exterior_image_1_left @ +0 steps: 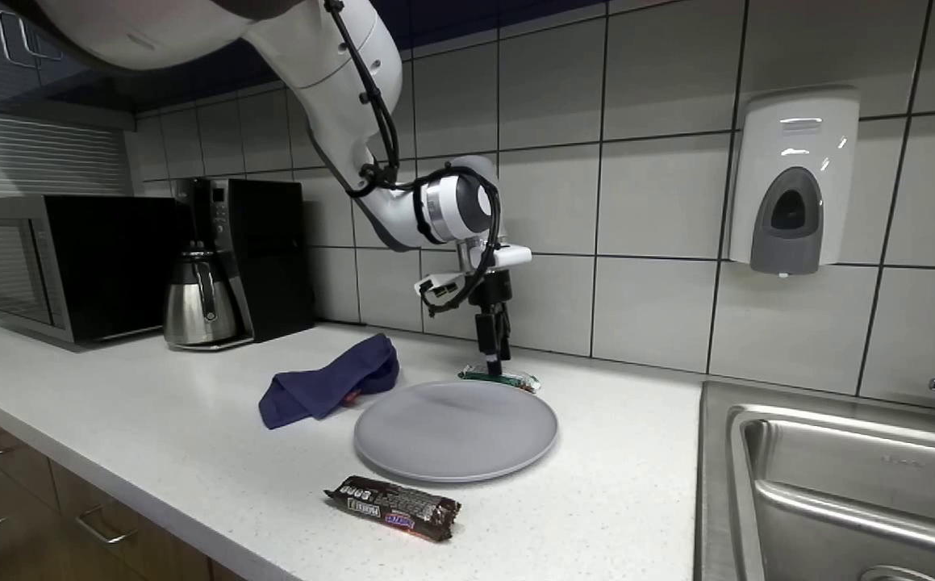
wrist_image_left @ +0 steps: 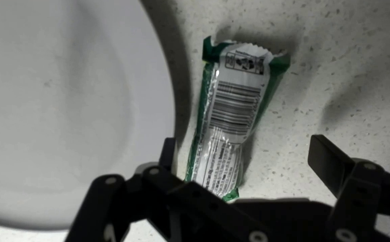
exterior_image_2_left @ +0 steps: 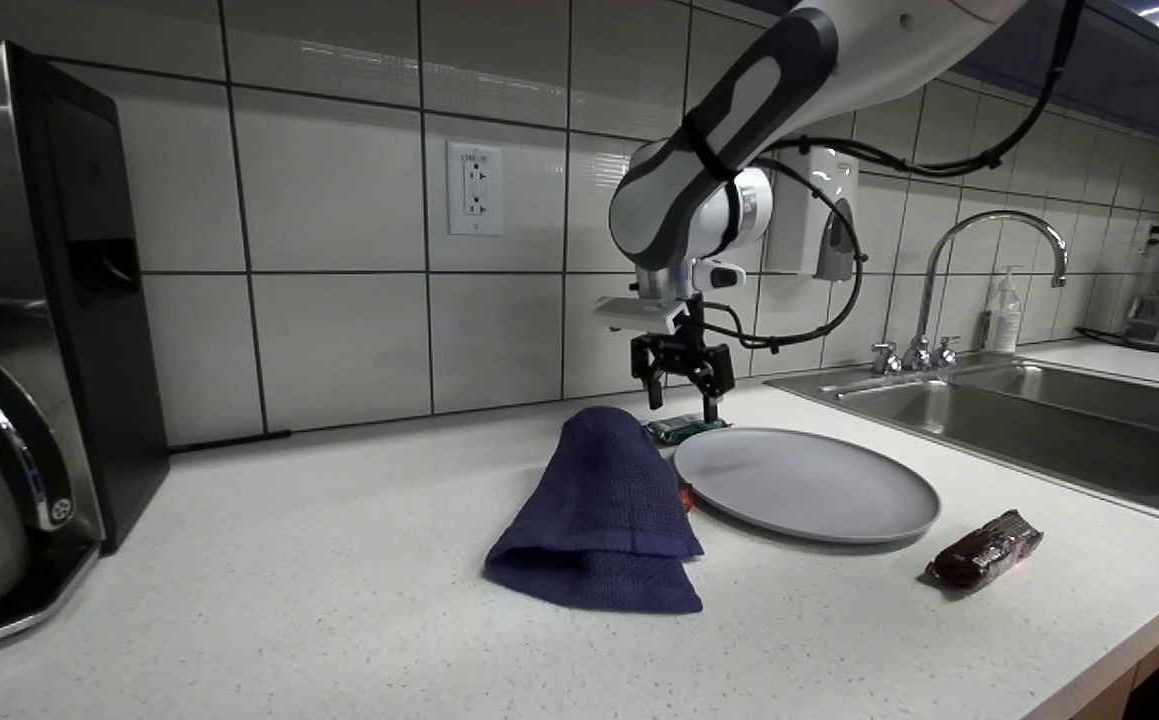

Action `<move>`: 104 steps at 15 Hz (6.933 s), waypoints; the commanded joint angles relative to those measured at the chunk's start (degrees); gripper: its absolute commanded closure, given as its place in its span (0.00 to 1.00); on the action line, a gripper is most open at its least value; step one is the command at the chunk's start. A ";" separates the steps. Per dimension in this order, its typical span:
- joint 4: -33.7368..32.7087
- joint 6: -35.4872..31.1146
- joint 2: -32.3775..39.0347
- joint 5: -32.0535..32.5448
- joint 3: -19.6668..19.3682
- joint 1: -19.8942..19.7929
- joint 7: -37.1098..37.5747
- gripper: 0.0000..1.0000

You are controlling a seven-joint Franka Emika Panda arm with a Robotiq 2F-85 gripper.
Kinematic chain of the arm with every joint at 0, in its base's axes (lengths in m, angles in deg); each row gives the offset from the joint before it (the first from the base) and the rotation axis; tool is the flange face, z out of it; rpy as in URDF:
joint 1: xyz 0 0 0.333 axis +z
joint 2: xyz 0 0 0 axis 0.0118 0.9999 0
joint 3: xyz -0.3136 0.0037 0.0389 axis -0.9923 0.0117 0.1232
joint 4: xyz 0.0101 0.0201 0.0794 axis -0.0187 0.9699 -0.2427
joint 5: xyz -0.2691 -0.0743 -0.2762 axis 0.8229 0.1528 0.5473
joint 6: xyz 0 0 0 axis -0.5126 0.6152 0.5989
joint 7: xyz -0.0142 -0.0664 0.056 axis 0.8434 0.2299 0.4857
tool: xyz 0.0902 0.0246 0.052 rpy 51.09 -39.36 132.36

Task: Move the towel to the counter, then place the snacks onto it

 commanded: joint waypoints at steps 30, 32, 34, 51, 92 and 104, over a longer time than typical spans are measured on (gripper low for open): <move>-6.56 4.97 3.83 -2.26 0.21 -1.36 1.01 0.86; -6.32 4.81 3.66 -2.22 0.21 -1.32 1.01 0.86; -5.55 4.17 3.06 -1.90 0.05 -1.04 1.11 0.86; 7.00 -2.90 -7.29 -0.67 -0.30 1.37 1.72 0.86; 51.51 -8.60 -38.93 15.62 2.92 2.55 25.02 0.00; 64.01 -9.03 -49.38 16.68 5.75 -1.65 29.63 0.00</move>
